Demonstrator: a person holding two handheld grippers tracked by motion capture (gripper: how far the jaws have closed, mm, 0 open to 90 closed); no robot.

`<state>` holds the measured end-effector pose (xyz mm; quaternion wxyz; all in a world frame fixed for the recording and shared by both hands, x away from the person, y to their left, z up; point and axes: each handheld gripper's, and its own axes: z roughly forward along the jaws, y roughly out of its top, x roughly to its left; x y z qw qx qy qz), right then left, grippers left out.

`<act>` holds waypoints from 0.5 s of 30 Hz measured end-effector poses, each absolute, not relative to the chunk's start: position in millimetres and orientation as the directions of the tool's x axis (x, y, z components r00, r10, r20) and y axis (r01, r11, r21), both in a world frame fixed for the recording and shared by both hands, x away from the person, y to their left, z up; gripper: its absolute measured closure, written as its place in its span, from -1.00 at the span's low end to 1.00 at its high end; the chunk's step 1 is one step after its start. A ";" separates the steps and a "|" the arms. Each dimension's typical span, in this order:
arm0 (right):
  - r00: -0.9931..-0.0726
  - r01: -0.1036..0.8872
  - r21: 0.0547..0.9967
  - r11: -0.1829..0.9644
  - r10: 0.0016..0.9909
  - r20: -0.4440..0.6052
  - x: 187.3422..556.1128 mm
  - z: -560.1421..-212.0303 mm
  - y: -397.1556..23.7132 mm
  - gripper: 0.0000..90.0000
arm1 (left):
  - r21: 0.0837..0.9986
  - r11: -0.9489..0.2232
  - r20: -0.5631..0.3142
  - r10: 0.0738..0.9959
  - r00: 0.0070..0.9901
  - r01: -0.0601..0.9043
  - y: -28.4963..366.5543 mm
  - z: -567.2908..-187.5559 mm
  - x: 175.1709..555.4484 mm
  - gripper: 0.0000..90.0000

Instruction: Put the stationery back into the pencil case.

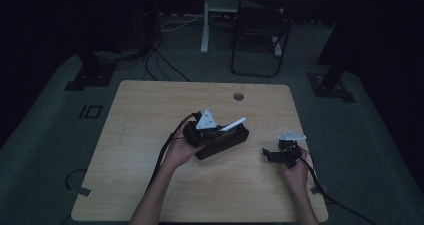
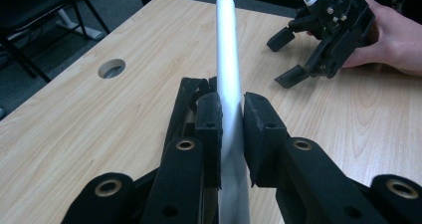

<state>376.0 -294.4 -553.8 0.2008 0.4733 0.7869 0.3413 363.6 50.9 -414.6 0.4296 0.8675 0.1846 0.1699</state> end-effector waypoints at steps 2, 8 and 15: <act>-0.471 0.608 0.727 0.318 0.882 0.008 375.9 -553.8 -294.3 -0.71 | 0.809 -0.562 0.135 0.467 0.874 0.176 51.1 -415.0 364.9 0.75; -0.471 0.609 0.727 0.318 0.882 0.008 375.9 -553.8 -294.3 -0.71 | 0.807 -0.562 0.130 0.467 0.875 0.180 50.8 -415.7 368.6 0.75; -0.471 0.609 0.727 0.318 0.882 0.009 375.9 -553.8 -294.3 -0.71 | 0.804 -0.565 0.125 0.465 0.877 0.186 49.4 -417.6 372.7 0.75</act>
